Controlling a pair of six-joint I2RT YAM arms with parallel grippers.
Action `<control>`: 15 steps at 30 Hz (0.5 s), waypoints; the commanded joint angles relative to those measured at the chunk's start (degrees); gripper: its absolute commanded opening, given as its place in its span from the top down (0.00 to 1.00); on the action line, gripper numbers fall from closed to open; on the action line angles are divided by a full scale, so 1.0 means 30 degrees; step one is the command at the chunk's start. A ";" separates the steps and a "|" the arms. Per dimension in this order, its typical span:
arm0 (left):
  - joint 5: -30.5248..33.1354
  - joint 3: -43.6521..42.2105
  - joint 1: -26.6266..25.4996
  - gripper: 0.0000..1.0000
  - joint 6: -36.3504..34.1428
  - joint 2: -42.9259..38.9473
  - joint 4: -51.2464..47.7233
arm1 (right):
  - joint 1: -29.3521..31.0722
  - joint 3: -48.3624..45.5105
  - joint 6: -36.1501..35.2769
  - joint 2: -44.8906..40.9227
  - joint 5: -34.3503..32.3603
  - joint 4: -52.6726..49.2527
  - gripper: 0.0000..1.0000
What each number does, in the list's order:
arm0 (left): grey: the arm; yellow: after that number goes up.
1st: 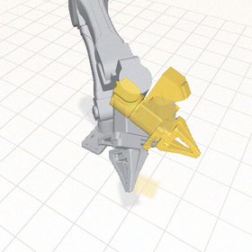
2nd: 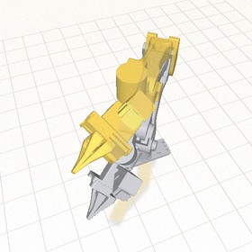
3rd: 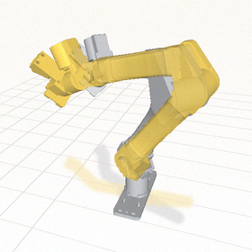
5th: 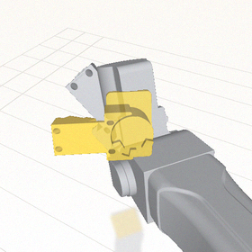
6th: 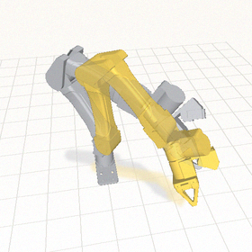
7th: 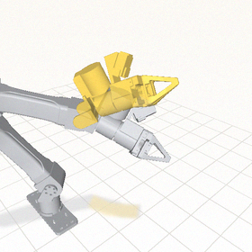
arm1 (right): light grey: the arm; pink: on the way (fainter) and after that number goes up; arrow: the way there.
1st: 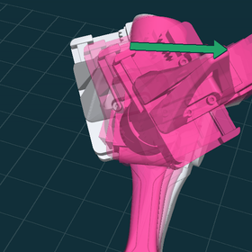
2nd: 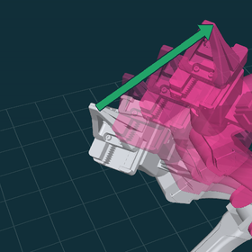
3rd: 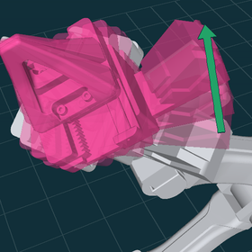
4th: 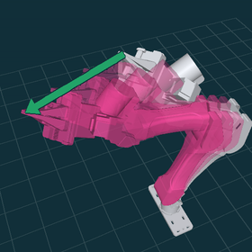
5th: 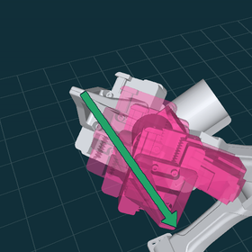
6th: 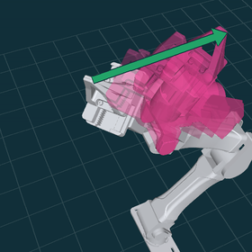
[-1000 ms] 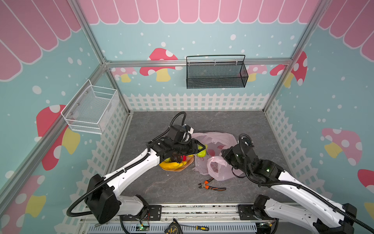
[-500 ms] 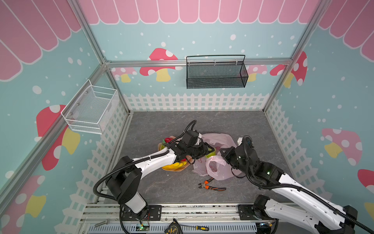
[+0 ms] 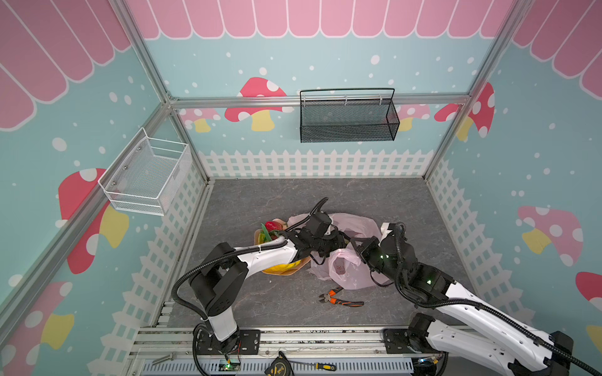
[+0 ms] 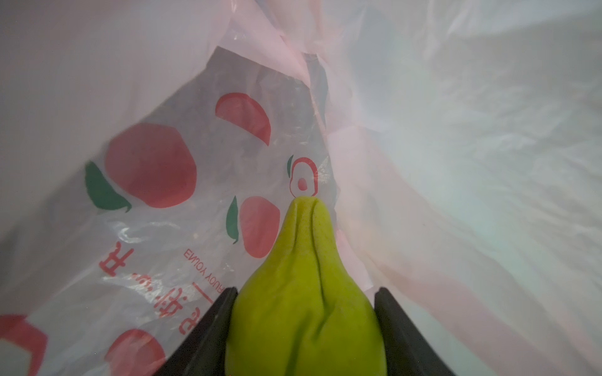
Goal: Place the fruits into the plastic bag
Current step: 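Lift the green pear with the left gripper and carry it into the bag opening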
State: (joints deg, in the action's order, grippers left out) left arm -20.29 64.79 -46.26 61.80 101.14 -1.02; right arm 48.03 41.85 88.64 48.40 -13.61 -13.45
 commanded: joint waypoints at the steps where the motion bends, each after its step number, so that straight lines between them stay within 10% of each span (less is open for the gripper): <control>1: 0.0577 0.0845 -0.0122 0.64 0.0863 0.0948 0.1009 | -0.0043 -0.0449 0.0802 -0.0226 0.0041 0.1223 1.00; 15: 0.1098 0.3157 -0.0839 0.45 -0.1029 0.3053 -0.1982 | -0.0046 -0.1690 0.1182 -0.0781 -0.0584 0.2431 1.00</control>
State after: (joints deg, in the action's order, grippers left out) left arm -19.20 71.44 -47.90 60.40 109.47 -3.66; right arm 48.03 37.82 90.41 46.83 -14.11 -8.36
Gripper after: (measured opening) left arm 0.581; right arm 0.044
